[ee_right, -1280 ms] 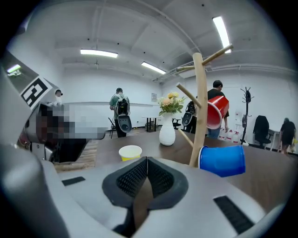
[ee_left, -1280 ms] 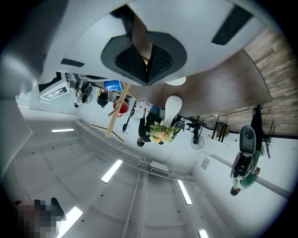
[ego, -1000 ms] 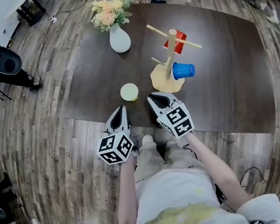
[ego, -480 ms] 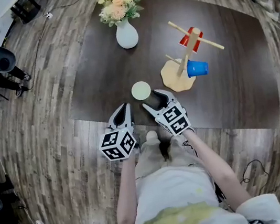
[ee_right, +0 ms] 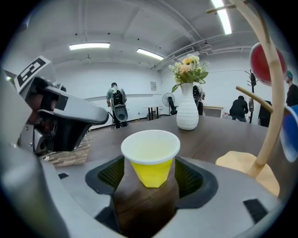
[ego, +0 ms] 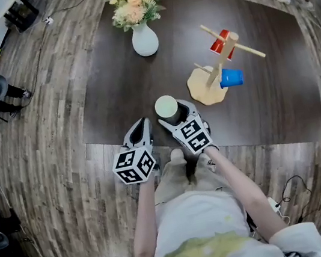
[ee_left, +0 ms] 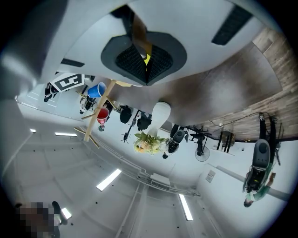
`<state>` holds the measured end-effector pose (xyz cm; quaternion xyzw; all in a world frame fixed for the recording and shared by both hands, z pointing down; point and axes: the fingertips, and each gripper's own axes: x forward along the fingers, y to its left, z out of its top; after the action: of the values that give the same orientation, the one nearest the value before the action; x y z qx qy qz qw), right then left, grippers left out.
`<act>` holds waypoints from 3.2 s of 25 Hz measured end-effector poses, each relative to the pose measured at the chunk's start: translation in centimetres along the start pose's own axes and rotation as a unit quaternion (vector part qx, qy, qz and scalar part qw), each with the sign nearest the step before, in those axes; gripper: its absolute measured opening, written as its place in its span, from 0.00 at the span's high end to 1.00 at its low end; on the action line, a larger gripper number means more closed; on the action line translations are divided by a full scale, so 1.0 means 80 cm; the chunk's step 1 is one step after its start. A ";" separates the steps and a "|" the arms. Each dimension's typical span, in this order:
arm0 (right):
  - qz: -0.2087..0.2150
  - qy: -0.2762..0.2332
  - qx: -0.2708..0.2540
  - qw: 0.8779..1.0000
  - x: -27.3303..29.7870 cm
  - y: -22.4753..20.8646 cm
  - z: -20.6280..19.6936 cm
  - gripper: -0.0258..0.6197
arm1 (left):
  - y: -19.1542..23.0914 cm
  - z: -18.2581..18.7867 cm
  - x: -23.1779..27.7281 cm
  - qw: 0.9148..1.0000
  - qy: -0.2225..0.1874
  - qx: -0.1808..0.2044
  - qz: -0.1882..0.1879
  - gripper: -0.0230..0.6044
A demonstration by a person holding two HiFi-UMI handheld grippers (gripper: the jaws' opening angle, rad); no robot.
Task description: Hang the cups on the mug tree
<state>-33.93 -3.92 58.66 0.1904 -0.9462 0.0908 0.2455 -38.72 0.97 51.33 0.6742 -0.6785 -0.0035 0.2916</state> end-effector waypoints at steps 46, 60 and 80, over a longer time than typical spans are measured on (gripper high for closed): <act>-0.076 -0.144 0.290 0.943 -0.035 -0.100 0.081 0.49 | -0.042 0.082 0.055 0.997 -0.061 0.035 -0.035 0.93; -0.093 -0.204 0.369 0.902 -0.036 -0.125 0.107 0.49 | -0.047 0.096 0.083 0.995 -0.036 0.056 -0.069 0.93; -0.116 -0.329 0.491 0.798 -0.053 -0.170 0.115 0.50 | -0.056 0.108 0.123 0.985 0.007 0.092 -0.146 0.93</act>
<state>-28.94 -17.41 49.62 0.4122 -0.7692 0.4462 -0.1981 -37.29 -11.81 46.21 0.7900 -0.5682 0.0207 0.2294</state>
